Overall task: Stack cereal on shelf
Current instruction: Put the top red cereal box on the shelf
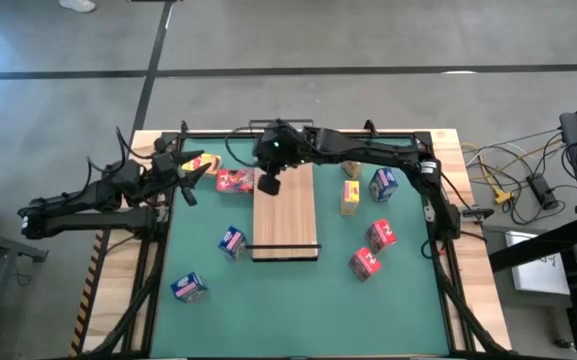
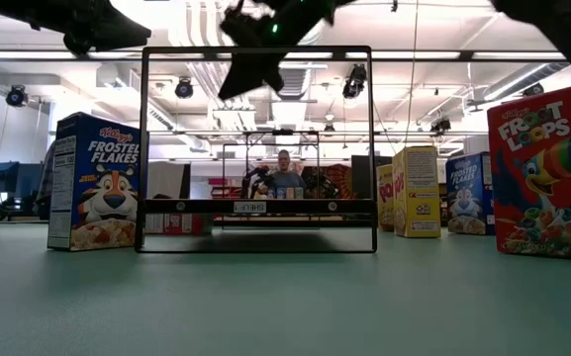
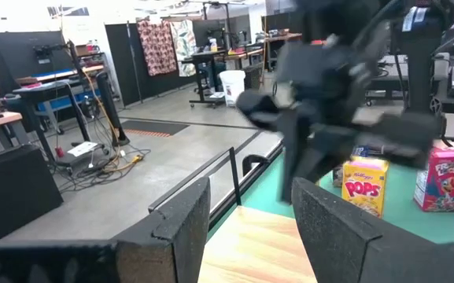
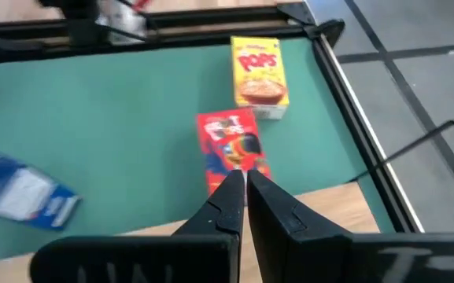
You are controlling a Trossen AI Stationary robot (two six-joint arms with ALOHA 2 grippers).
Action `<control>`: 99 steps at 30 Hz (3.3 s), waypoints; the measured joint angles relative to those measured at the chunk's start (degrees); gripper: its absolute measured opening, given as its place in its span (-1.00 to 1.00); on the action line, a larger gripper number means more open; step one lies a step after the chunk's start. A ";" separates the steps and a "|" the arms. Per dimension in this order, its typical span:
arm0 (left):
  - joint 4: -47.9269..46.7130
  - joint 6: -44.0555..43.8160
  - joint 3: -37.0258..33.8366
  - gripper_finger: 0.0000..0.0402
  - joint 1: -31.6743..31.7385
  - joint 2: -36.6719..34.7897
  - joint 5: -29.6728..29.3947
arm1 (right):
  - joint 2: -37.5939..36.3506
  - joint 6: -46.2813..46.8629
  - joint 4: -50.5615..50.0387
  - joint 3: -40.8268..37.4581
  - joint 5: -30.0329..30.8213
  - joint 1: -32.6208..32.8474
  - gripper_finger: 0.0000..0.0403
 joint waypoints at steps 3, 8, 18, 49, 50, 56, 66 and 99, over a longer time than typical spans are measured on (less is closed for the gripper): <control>0.00 -0.99 0.00 -0.18 0.00 0.01 0.00 | -2.67 -0.93 -0.26 -3.79 3.73 2.62 -0.96; 0.19 -3.05 0.00 -0.18 0.01 0.42 -0.01 | -10.65 -1.01 5.00 -15.60 7.91 6.85 -0.96; -0.45 -7.94 0.00 -0.18 0.00 4.96 0.00 | -29.33 1.23 21.63 -45.26 7.60 13.76 -0.96; -39.00 -7.19 19.28 0.26 4.70 38.22 1.72 | -58.26 -1.92 43.20 -79.09 6.99 19.65 -0.96; -39.00 -6.60 19.30 0.33 5.14 39.18 1.66 | -58.22 -1.94 43.07 -79.09 6.98 19.65 -0.96; -39.40 -3.16 19.40 0.66 6.34 42.10 -0.72 | -58.18 -1.46 42.04 -79.09 6.88 19.65 -0.96; -34.91 7.25 18.95 0.82 8.79 46.02 5.44 | -58.11 -1.78 41.47 -79.09 6.96 19.63 -0.96; -31.38 17.74 21.16 0.83 25.79 58.16 11.78 | -58.09 -3.44 40.22 -79.09 7.56 19.59 -0.95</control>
